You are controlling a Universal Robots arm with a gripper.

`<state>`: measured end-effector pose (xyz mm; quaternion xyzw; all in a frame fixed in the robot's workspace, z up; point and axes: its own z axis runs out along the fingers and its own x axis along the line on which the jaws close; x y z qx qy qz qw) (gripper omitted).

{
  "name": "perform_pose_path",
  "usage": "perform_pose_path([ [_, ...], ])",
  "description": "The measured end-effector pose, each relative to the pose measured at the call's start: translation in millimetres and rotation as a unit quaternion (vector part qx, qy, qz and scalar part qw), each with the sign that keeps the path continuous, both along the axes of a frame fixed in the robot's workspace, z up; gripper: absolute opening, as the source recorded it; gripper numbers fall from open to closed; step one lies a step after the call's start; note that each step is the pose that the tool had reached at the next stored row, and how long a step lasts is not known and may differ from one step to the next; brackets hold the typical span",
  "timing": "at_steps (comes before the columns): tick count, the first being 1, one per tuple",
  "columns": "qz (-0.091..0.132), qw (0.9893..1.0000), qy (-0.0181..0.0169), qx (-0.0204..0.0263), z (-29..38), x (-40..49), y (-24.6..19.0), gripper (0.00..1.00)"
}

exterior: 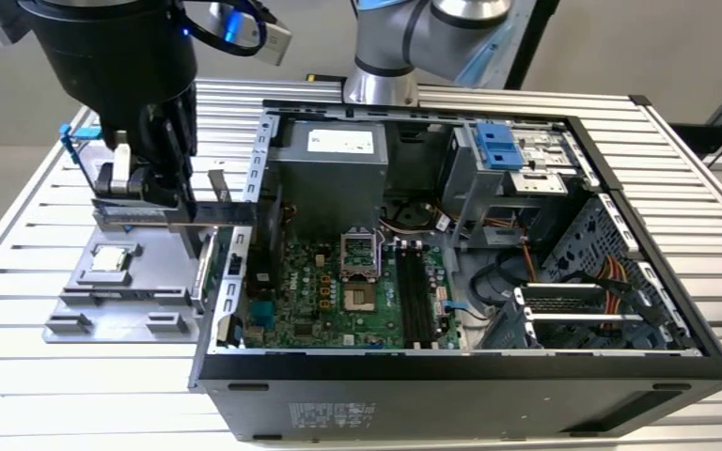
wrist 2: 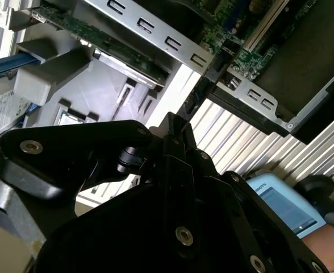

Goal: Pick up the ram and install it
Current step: 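Pick up the ram and move it above insertion slot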

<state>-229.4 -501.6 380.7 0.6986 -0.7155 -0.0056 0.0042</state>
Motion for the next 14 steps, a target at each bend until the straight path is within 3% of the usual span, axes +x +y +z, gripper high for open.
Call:
perform_pose_path([
  [14,0.0,1.0,0.0,0.0001,-0.1,17.4,0.0,0.0],
])
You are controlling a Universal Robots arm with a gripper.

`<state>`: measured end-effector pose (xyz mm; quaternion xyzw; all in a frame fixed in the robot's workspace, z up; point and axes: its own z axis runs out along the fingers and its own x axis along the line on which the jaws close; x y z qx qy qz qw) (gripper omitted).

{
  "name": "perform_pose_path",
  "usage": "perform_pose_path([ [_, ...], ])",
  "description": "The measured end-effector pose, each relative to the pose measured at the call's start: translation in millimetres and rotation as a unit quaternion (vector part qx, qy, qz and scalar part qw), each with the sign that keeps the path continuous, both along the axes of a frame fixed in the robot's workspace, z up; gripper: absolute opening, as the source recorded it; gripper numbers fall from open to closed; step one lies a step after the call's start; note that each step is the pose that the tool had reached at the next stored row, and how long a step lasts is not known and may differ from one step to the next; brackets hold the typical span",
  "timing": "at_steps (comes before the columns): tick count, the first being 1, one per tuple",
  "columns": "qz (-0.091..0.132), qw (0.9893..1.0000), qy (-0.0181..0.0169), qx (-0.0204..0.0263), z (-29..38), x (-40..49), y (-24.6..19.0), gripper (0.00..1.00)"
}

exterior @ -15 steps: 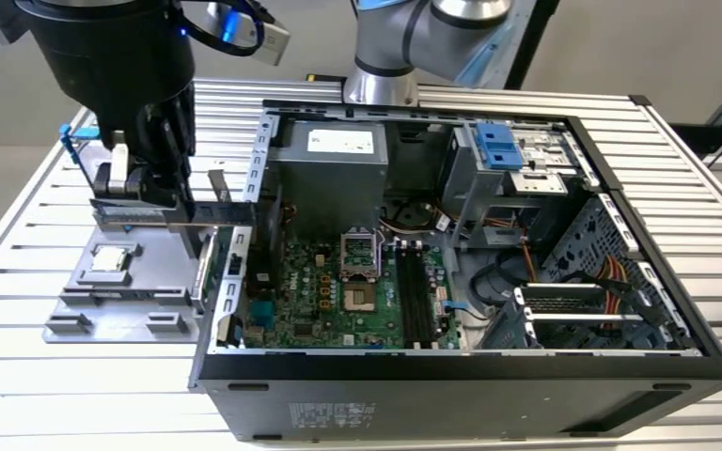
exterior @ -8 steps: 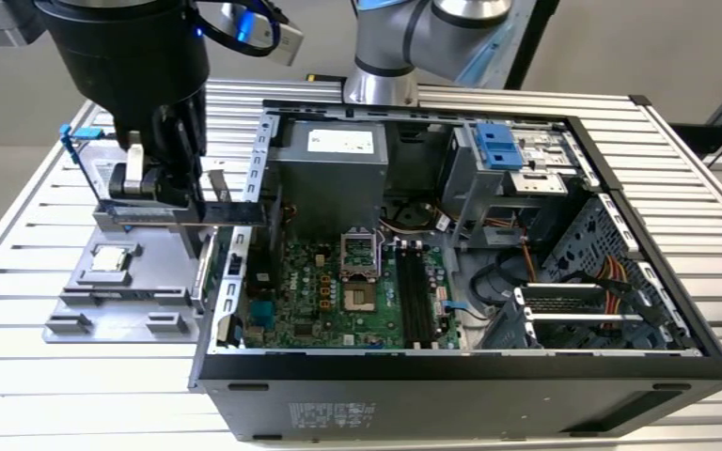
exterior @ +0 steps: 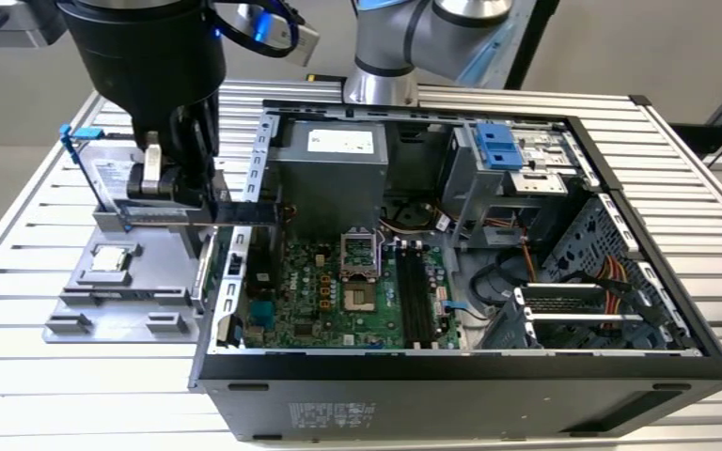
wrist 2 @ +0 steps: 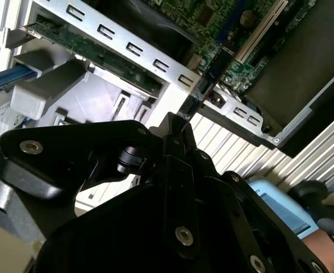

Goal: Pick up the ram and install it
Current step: 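Pick up the ram and move it above insertion slot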

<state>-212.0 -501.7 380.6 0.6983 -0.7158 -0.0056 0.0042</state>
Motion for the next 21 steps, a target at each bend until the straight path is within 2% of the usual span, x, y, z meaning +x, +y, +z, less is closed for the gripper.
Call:
perform_pose_path([
  [21,0.0,1.0,0.0,0.0,0.0,25.8,0.0,0.0],
])
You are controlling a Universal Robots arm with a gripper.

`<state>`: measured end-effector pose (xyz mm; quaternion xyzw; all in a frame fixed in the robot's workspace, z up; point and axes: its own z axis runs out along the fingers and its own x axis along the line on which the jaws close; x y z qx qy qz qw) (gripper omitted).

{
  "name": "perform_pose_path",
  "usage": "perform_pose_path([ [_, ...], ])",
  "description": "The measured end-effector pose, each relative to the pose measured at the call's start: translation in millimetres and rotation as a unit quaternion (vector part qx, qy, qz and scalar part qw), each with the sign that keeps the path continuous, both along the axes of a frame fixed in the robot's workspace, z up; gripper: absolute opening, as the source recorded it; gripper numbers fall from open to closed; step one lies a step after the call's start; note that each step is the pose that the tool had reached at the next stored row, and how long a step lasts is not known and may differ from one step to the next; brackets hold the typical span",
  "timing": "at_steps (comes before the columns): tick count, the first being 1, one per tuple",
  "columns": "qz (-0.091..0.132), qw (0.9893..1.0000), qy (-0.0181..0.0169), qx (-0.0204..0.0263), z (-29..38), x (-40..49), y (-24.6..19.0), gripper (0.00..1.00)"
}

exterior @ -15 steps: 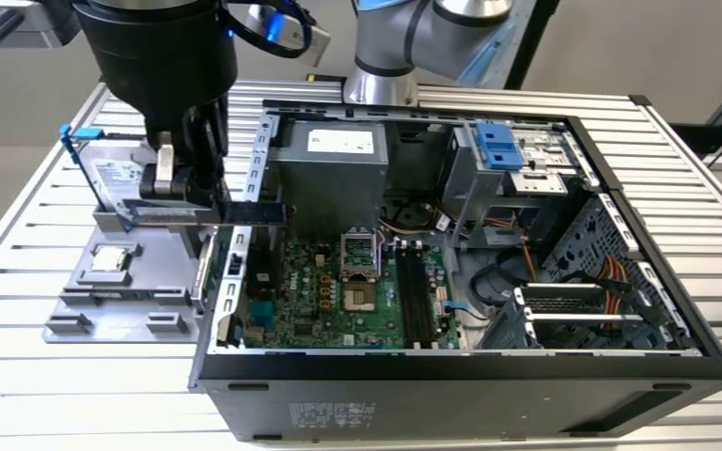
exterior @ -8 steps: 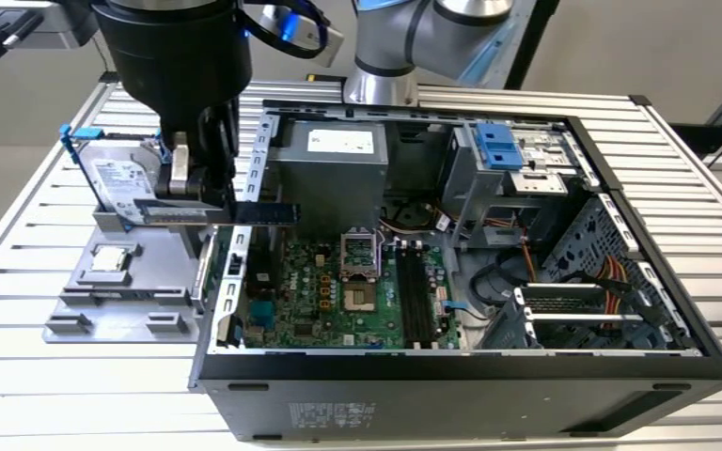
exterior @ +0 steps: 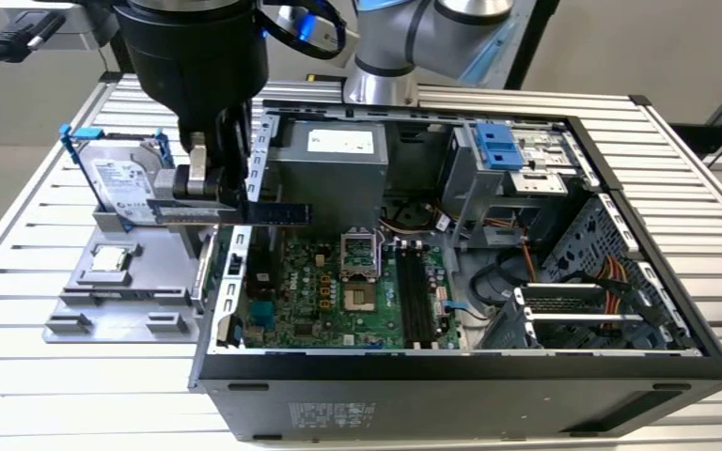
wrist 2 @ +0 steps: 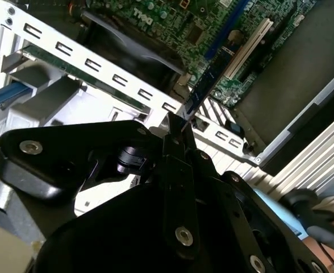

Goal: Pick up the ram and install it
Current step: 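Pick up the ram and move it above insertion slot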

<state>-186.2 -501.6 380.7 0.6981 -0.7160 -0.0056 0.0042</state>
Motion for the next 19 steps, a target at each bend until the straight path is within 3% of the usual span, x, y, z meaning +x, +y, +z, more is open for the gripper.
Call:
perform_pose_path([
  [19,-0.002,1.0,0.0,0.0,0.0,24.1,0.0,0.0],
])
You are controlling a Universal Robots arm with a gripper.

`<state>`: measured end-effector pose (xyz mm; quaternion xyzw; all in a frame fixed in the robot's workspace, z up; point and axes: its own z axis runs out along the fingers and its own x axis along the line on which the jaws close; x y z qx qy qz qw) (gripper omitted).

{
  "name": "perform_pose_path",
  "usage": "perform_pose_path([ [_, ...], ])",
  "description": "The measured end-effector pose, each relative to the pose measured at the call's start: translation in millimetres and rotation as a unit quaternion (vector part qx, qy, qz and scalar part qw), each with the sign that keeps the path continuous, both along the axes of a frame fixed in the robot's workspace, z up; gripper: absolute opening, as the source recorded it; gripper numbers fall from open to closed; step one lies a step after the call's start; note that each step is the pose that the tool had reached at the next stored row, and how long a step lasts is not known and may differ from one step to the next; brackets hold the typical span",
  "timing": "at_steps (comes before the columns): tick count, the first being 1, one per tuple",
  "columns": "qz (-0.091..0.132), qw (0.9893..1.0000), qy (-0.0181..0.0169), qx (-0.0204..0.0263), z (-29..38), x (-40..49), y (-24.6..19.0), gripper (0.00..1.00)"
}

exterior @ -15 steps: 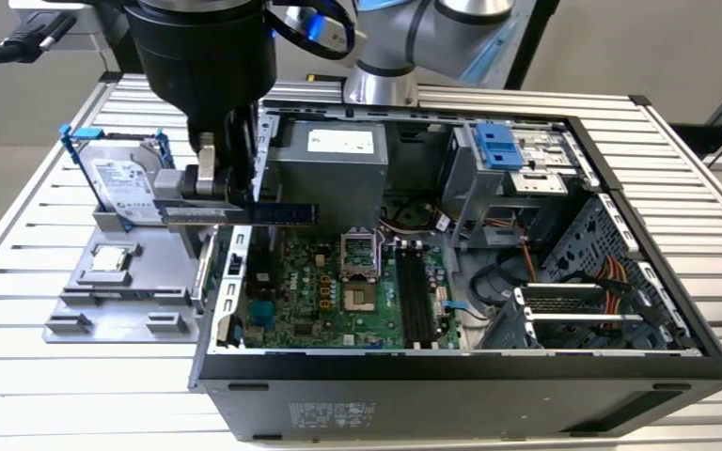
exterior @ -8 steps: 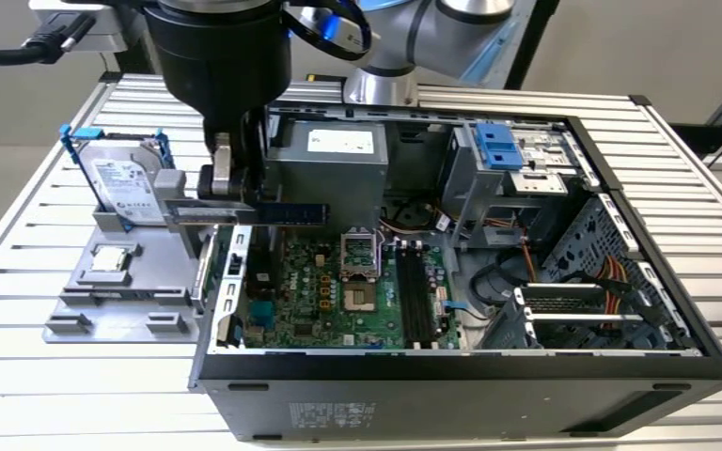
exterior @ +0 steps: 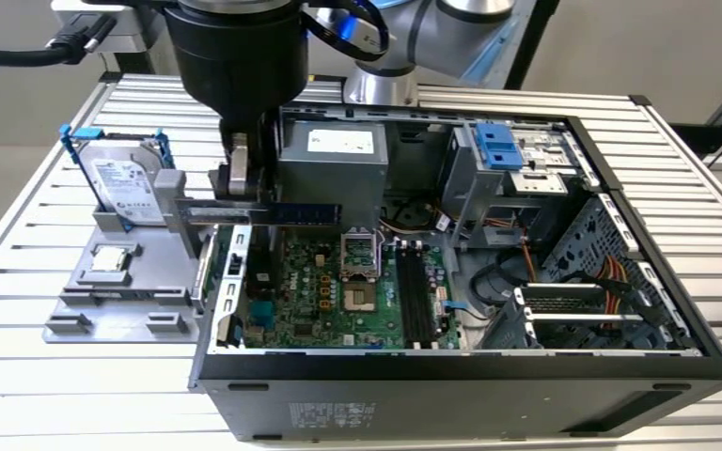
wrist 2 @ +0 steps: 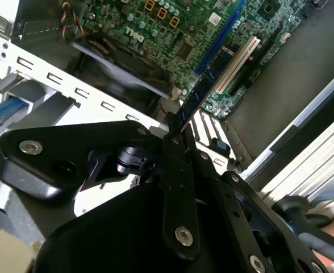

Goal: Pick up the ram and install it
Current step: 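Pick up the ram and move it above insertion slot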

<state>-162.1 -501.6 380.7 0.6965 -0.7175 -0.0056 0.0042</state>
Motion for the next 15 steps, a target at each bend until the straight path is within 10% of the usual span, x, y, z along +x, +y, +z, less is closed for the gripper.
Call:
perform_pose_path([
  [15,-0.002,1.0,0.0,0.0,0.0,18.0,0.0,0.0],
])
